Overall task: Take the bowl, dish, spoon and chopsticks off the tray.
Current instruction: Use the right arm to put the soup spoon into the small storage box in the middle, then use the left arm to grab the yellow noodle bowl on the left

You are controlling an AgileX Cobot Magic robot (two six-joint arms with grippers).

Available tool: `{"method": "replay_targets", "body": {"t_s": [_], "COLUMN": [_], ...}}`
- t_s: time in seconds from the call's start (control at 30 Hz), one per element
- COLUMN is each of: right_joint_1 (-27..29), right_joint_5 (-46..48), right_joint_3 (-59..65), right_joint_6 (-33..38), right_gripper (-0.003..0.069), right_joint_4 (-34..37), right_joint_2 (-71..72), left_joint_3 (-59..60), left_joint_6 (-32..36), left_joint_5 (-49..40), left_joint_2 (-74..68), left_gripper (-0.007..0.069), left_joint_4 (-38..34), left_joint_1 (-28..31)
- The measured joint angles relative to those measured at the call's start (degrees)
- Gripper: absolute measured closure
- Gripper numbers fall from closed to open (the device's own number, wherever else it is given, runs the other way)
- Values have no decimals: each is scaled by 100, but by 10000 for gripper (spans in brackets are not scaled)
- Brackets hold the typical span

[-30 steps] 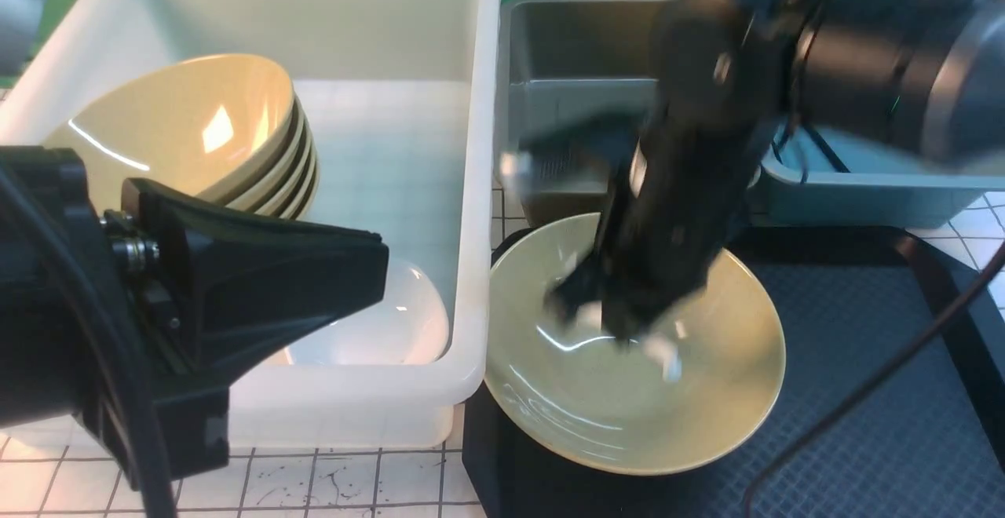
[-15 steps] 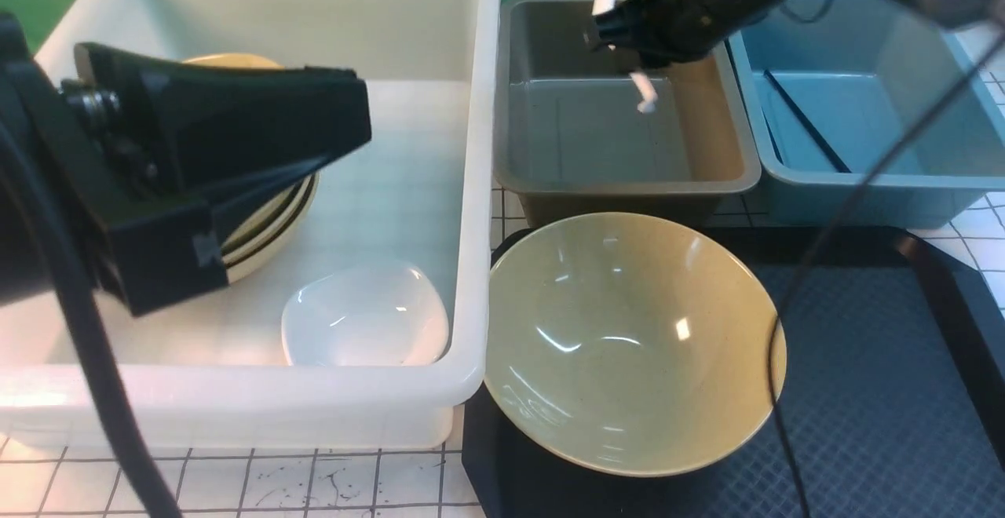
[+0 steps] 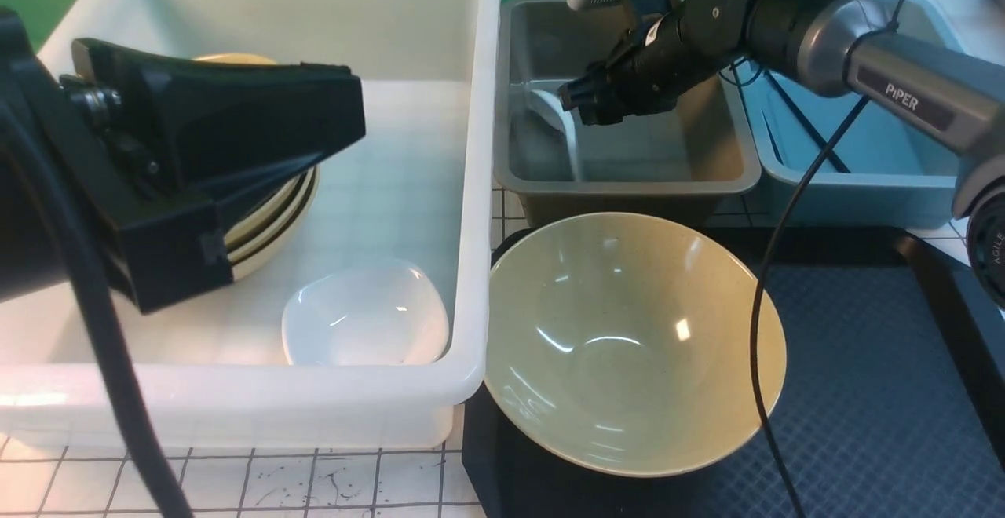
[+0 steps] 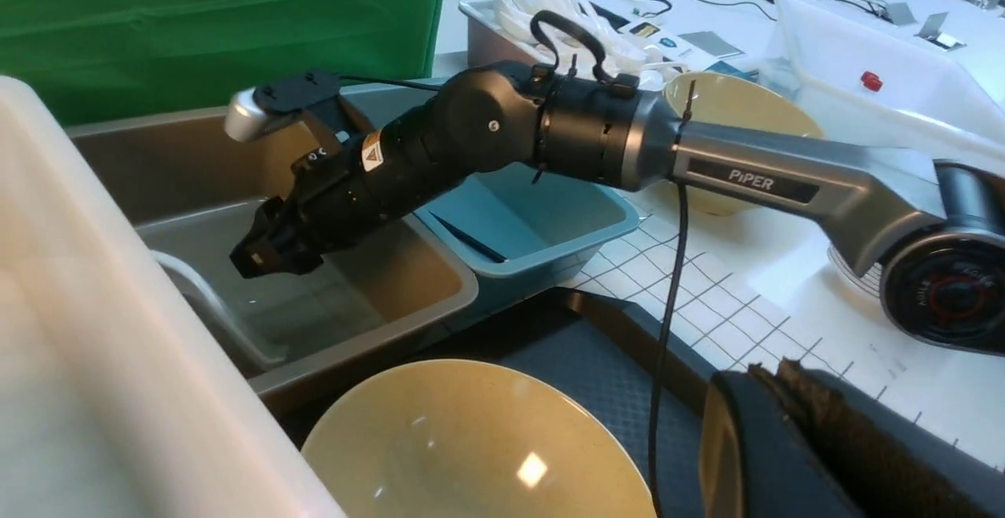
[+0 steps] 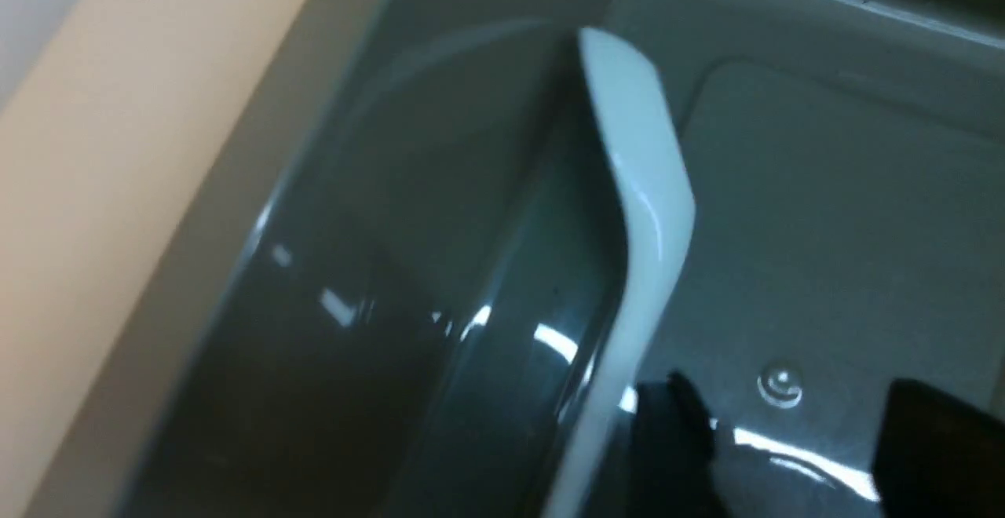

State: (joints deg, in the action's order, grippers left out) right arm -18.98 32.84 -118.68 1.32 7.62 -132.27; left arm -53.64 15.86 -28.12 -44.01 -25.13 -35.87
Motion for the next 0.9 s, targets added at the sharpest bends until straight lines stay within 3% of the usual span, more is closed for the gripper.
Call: {"method": "replay_targets", "body": {"t_s": [0.07, 0.17, 0.3, 0.4, 0.53, 0.73, 0.9], "right_joint_1": [0, 0, 0, 0, 0, 7, 7], "right_joint_5": [336, 916, 2195, 3056, 3420, 3420, 3420], "right_joint_3": [0, 0, -11, -24, 23, 1294, 3148], "right_joint_6": [32, 199, 637, 943, 960, 844, 473], "right_gripper": [217, 204, 315, 476, 610, 632, 632], "right_joint_4": [0, 0, 0, -6, -289, -599, -604], "right_joint_2": [173, 543, 1418, 2241, 3008, 4845, 6832], "left_joint_3": [0, 0, 0, 0, -55, -601, -876], "left_joint_6": [-30, -86, -116, -181, -221, -221, -304], "left_joint_5": [-12, -168, -696, -1032, -1098, -1474, -1514], "left_joint_2": [0, -15, -157, -433, -792, -1769, -2590], "left_gripper": [625, 625, 625, 625, 625, 625, 625], "left_joint_4": [3, 10, 70, 64, -76, -224, 24], "left_joint_1": [0, 0, 0, 0, 0, -174, -982]}}
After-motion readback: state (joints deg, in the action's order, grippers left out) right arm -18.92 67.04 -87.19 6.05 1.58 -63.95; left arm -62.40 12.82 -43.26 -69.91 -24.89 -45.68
